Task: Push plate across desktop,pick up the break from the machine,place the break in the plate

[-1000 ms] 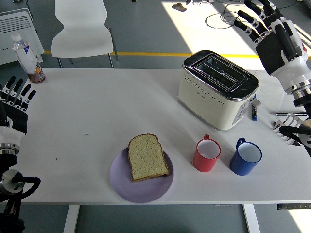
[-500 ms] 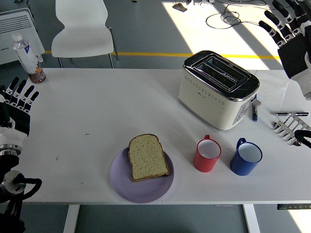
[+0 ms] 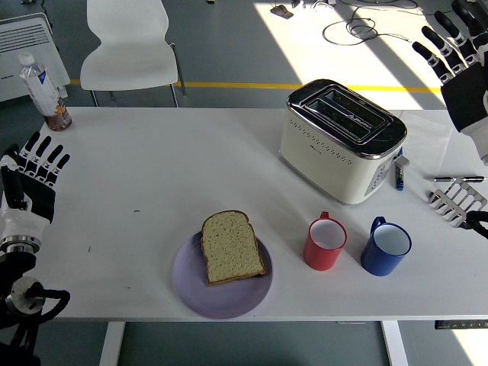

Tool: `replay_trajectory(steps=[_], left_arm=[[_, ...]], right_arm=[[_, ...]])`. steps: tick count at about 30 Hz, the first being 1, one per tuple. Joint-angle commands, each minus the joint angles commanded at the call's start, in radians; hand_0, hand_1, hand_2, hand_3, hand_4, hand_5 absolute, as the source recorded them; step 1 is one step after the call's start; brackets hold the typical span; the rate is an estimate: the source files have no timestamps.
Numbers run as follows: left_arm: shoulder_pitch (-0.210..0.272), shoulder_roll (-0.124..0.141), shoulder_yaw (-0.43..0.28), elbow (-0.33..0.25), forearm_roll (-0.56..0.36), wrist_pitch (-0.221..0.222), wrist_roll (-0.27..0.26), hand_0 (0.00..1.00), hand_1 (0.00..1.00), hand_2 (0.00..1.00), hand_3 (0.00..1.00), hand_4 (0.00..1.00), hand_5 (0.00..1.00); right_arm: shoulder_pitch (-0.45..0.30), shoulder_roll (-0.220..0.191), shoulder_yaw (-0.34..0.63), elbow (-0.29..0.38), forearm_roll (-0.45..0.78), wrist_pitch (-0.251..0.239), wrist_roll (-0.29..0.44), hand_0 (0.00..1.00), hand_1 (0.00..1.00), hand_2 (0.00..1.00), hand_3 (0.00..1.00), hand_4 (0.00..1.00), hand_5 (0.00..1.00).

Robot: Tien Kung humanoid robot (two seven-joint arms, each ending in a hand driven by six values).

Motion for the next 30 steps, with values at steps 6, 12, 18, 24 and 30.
replay_trajectory(steps=[6, 12, 18, 24, 30], left_arm=[[0.018, -0.003, 0.001, -0.002, 0.002, 0.001, 0.001, 0.753, 0.804, 0.873, 0.851, 0.489, 0.998], [0.019, -0.006, -0.007, -0.001, -0.001, 0.001, 0.001, 0.754, 0.805, 0.872, 0.851, 0.491, 0.998], [0.015, -0.004, -0.009, -0.003, 0.0, 0.001, 0.001, 0.753, 0.805, 0.872, 0.851, 0.494, 0.998], [0.009, -0.004, -0.016, -0.008, -0.001, 0.001, 0.0, 0.753, 0.805, 0.871, 0.851, 0.494, 0.998], [-0.006, -0.003, -0.022, -0.01, 0.0, 0.001, 0.002, 0.754, 0.805, 0.871, 0.851, 0.494, 0.998]], right_arm=[[-0.008, 0.007, -0.002, -0.004, -0.005, 0.0, -0.003, 0.789, 0.773, 0.811, 0.806, 0.539, 0.541], [-0.016, 0.019, -0.002, -0.021, -0.01, -0.005, -0.005, 0.788, 0.773, 0.809, 0.806, 0.538, 0.542], [-0.023, 0.028, 0.002, -0.044, -0.025, -0.014, -0.008, 0.788, 0.774, 0.808, 0.805, 0.538, 0.541], [-0.029, 0.032, 0.013, -0.069, -0.029, -0.026, -0.017, 0.789, 0.774, 0.809, 0.805, 0.538, 0.546], [-0.037, 0.042, 0.035, -0.128, -0.036, -0.047, -0.022, 0.789, 0.776, 0.809, 0.805, 0.536, 0.547]])
